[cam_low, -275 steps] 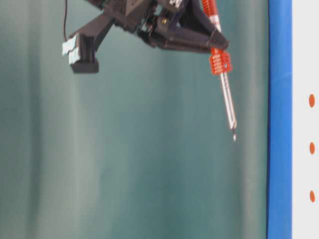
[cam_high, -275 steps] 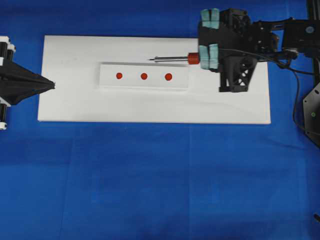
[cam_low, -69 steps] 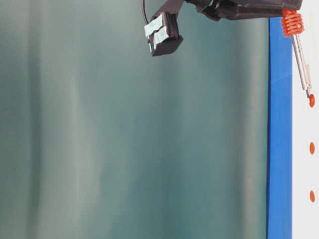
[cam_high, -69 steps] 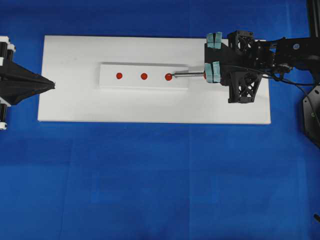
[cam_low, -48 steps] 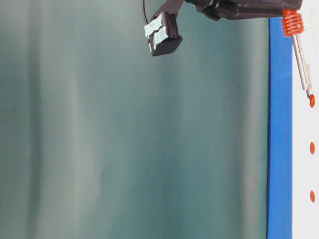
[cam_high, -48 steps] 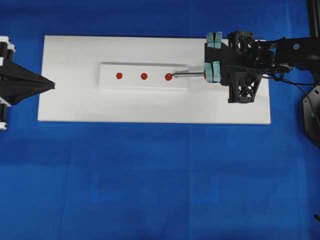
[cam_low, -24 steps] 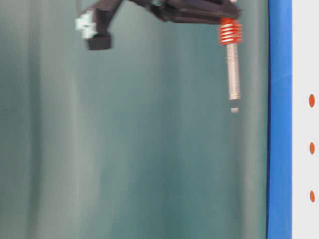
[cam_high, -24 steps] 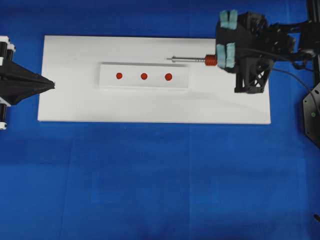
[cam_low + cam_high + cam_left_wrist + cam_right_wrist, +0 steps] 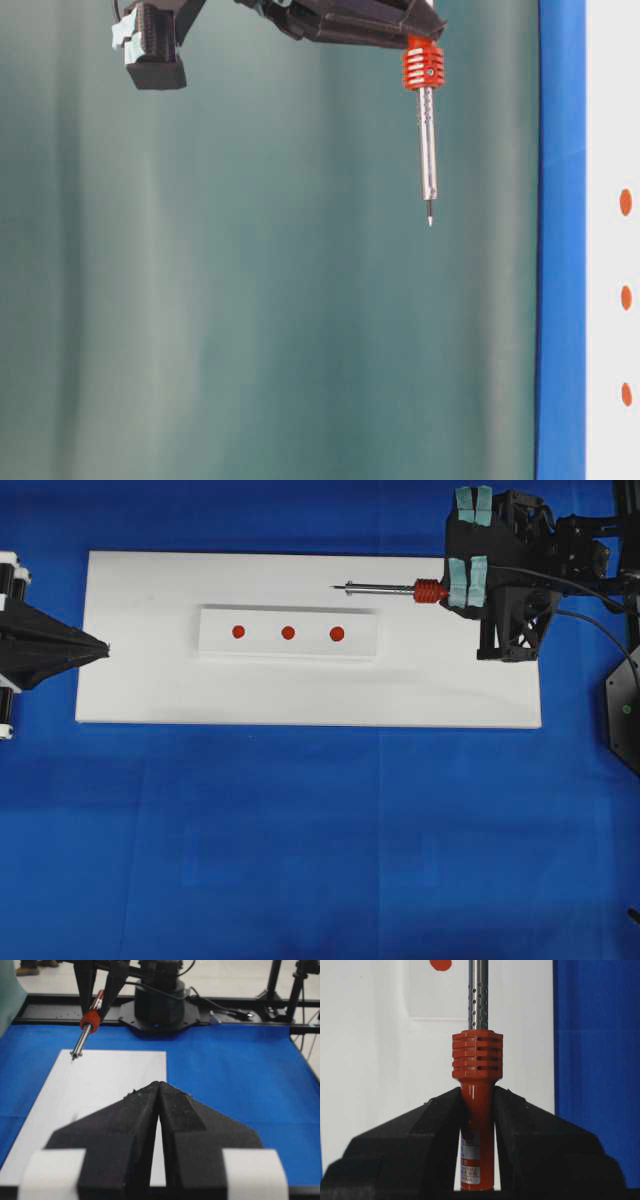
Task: Touch the tip of the soldering iron to the mark.
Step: 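Lift the iron and carry it back to the front of the table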
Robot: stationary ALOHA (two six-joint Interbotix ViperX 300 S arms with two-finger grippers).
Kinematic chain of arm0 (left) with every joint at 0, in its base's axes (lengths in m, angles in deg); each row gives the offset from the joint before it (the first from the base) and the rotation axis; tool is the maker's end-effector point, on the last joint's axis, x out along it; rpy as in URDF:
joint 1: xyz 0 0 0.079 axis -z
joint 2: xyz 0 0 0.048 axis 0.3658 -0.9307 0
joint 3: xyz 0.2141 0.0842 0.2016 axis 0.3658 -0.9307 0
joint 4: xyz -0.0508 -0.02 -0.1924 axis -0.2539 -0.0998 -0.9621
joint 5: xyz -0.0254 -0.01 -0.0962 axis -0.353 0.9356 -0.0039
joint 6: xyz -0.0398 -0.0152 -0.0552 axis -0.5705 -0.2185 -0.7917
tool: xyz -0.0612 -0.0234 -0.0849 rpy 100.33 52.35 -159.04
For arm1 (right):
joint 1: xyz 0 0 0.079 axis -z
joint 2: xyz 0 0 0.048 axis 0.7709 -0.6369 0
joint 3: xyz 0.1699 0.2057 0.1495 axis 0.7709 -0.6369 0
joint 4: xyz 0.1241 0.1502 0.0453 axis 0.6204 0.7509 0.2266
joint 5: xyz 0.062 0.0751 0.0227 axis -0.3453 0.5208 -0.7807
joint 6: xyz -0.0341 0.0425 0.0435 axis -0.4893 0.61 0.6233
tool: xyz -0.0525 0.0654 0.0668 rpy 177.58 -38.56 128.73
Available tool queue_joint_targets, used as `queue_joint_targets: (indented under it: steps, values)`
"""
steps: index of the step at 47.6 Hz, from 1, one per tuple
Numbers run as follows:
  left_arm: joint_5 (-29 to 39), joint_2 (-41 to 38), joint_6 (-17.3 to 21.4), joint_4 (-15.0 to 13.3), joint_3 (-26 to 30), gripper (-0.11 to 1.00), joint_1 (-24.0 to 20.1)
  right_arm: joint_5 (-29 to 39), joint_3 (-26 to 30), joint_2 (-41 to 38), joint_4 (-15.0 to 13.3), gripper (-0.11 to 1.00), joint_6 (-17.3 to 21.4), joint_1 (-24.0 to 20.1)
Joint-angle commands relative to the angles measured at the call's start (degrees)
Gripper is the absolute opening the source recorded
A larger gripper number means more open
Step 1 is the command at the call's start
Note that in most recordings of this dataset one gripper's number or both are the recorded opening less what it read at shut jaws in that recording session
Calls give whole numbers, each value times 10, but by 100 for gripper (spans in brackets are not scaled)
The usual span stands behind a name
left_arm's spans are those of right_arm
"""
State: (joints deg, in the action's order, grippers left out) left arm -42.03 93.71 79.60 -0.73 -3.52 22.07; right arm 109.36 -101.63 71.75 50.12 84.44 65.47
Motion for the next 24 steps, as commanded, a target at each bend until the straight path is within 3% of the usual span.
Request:
queue_joint_targets:
  steps: [1,9,24]
  values:
    - [-5,-3,-1,1,11,0,-1,-3,12,10,2,6,1,0]
    - [-5,-3,-1,1,11,0,-1,0,8,16,4,6,30,-15]
    - [-9,-3,-1,1,11,0,-1,-4,-10,39,-3,6,126,-107]
